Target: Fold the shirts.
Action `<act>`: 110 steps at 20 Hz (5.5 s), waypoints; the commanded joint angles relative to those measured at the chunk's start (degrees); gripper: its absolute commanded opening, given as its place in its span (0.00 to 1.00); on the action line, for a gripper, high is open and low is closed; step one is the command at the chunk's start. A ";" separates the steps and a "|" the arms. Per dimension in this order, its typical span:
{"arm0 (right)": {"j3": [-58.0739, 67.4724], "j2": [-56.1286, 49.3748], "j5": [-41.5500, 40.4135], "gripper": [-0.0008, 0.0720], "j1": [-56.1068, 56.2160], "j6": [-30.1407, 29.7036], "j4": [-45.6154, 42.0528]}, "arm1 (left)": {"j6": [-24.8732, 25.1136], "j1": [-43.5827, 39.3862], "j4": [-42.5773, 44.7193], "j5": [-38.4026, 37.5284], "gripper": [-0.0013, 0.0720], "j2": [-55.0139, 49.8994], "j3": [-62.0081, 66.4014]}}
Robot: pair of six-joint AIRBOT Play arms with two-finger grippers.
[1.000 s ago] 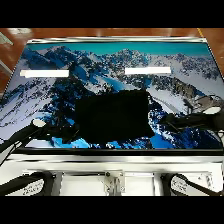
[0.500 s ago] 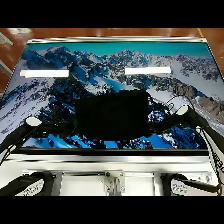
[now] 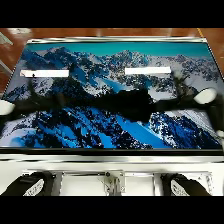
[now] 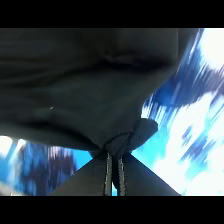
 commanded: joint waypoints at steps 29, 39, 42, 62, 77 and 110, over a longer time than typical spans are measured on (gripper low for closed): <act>40.98 -26.82 5.70 0.10 0.24 9.29 -5.73 | -24.68 0.48 49.88 -5.95 0.07 -3.06 9.64; 41.00 -45.72 5.03 0.14 0.92 22.80 -2.64 | -24.68 0.48 30.62 -1.44 0.07 -32.76 9.70; 41.07 -43.91 4.31 0.89 0.48 21.81 -0.74 | -23.15 1.22 29.97 -5.60 0.37 -32.98 12.07; 6.71 -23.45 26.93 0.79 -23.08 13.68 1.51 | -4.13 16.13 14.47 -13.73 0.92 -23.04 -21.07; -1.64 -23.47 25.09 0.93 -23.08 9.11 -9.90 | 1.62 6.91 -2.05 -6.69 0.07 -27.76 -20.94; 42.62 22.49 -18.53 0.10 -14.75 2.51 -2.32 | -10.80 12.70 20.83 -8.59 0.06 5.27 67.91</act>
